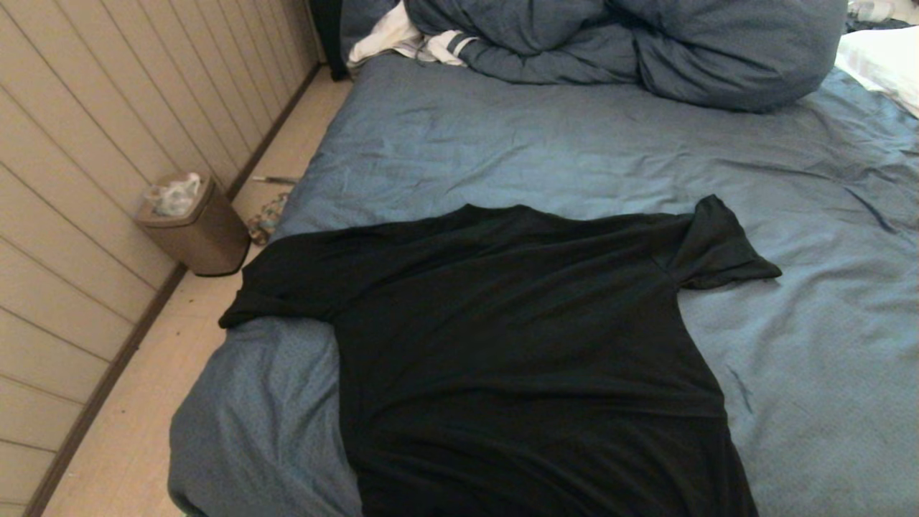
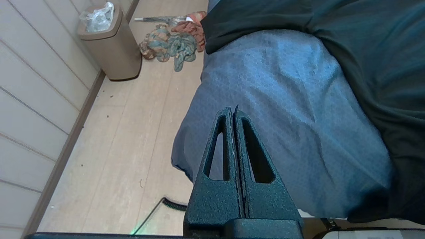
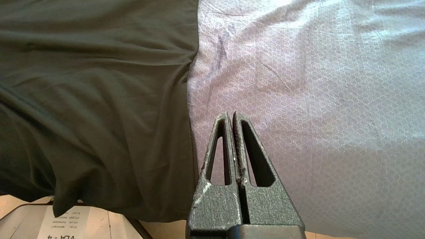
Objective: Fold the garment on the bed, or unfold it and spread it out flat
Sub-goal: Fold the black T-shirt
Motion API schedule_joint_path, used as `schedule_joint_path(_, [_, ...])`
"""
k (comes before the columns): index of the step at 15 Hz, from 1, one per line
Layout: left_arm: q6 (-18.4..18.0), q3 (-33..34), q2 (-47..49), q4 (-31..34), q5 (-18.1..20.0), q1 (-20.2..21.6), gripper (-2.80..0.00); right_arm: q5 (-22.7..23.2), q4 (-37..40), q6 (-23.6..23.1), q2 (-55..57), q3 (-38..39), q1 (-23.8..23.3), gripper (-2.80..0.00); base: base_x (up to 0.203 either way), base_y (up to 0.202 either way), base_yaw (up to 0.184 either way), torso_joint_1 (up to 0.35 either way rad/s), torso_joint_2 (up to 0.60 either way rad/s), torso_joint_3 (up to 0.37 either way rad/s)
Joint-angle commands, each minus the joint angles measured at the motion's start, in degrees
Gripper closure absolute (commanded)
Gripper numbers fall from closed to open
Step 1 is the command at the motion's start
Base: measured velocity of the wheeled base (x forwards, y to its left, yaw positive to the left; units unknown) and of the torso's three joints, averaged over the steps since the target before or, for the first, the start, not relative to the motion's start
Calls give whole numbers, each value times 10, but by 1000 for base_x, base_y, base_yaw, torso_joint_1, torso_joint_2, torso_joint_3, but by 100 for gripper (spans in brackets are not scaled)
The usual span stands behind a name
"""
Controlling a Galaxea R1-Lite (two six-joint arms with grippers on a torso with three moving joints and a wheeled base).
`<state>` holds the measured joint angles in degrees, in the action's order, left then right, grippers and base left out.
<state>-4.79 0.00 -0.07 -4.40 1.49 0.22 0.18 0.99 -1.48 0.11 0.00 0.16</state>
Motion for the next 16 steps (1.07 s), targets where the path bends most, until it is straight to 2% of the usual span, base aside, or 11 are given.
schedule_joint_path(1, [1, 22, 1, -1, 0, 0, 0, 0, 0, 0, 2, 0, 0, 0, 0, 0, 0, 0, 0, 0])
schedule_joint_path(16, [7, 22, 1, -3, -3, 0, 0, -2, -1, -2, 2, 1, 0, 0, 0, 0, 0, 0, 0, 0])
